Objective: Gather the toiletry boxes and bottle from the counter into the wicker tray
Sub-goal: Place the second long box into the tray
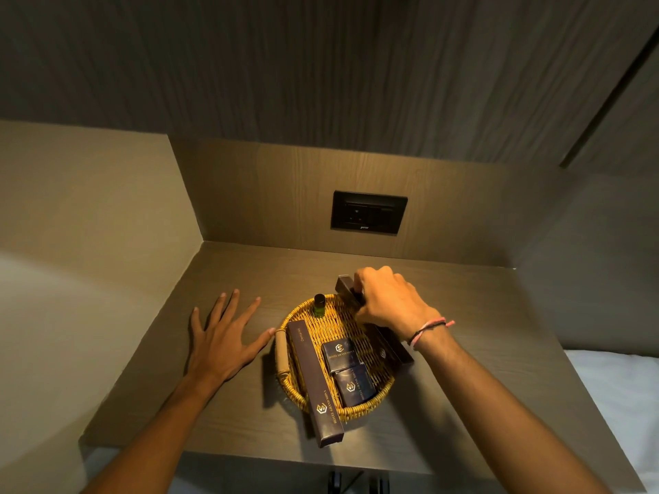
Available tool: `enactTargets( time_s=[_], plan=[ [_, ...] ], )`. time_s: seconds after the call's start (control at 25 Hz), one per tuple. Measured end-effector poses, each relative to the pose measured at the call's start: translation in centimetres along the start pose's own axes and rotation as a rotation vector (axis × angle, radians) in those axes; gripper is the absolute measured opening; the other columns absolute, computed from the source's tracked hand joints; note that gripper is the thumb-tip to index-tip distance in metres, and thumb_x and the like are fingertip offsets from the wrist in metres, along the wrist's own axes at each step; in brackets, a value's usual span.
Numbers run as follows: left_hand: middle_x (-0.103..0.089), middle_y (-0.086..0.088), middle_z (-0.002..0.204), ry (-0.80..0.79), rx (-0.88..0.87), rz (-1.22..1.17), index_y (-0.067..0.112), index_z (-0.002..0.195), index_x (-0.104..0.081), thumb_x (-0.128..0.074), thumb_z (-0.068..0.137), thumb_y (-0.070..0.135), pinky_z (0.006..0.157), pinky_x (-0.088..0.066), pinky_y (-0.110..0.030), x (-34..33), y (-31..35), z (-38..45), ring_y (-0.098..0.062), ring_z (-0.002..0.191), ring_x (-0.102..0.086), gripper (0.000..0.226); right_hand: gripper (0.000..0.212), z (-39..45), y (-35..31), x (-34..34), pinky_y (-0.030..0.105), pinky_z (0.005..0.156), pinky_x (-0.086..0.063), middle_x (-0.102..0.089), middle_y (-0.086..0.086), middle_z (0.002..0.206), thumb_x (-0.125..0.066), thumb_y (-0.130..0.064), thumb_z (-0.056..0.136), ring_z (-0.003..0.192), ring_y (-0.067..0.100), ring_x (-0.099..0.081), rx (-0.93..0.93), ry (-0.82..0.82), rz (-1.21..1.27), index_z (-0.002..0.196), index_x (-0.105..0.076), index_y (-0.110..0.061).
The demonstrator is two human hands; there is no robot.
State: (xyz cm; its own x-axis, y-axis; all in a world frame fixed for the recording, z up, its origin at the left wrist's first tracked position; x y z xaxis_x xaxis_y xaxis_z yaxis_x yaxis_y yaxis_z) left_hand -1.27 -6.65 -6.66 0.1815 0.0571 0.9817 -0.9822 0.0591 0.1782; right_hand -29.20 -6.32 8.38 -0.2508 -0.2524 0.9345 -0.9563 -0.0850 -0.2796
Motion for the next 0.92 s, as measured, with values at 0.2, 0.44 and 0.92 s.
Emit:
enactTargets(
  time_s=[0.2,0.44,0.92],
  plan=[
    [-0.015,-0.005,0.165,0.0,0.0,-0.004,0.045,0.15,-0.018,-0.007,0.072,0.09,0.116,-0.007,-0.065,-0.3,-0.1,0.1,-0.024,0.152,-0.01,0.091,0.036,-0.9,0.3,-1.3,0.046,0.089,-0.054,-0.052,0.009,0.106,-0.074,-0.016,0.082,0.101,0.03,-0.059,-0.065,-0.179,-0.121,0.112,-0.054,-0.014],
    [-0.015,-0.005,0.165,0.001,-0.002,0.006,0.045,0.15,-0.017,-0.012,0.075,0.089,0.116,-0.007,-0.066,-0.6,-0.3,0.2,-0.024,0.152,-0.01,0.088,0.035,-0.5,0.3,-3.0,0.046,0.086,-0.05,-0.059,0.013,0.117,-0.066,-0.021,0.089,0.109,0.034,-0.061,-0.06,-0.019,-0.23,0.121,-0.054,-0.012],
    [-0.031,-0.001,0.16,0.079,0.209,-0.746,0.037,0.145,-0.037,-0.022,0.09,0.07,0.117,-0.025,-0.048,1.4,1.5,-2.4,-0.02,0.146,-0.029,0.065,0.033,1.9,7.4,-2.9,0.032,0.096,-0.048,-0.049,0.008,0.146,-0.05,-0.036,0.101,0.121,0.014,-0.056,0.092,0.033,0.875,0.133,-0.054,-0.029]
  ],
)
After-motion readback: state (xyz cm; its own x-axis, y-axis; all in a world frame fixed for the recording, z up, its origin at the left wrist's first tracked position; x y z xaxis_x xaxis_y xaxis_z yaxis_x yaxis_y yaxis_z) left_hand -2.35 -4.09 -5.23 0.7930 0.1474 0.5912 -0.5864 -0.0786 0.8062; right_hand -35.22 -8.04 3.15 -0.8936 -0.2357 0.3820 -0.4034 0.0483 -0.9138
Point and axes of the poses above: each hand's wrist, its own z-axis towards the middle knuckle, its own x-axis out of the back of the hand, y = z × x, the point moved 3 cm from there along z, towards the middle knuckle
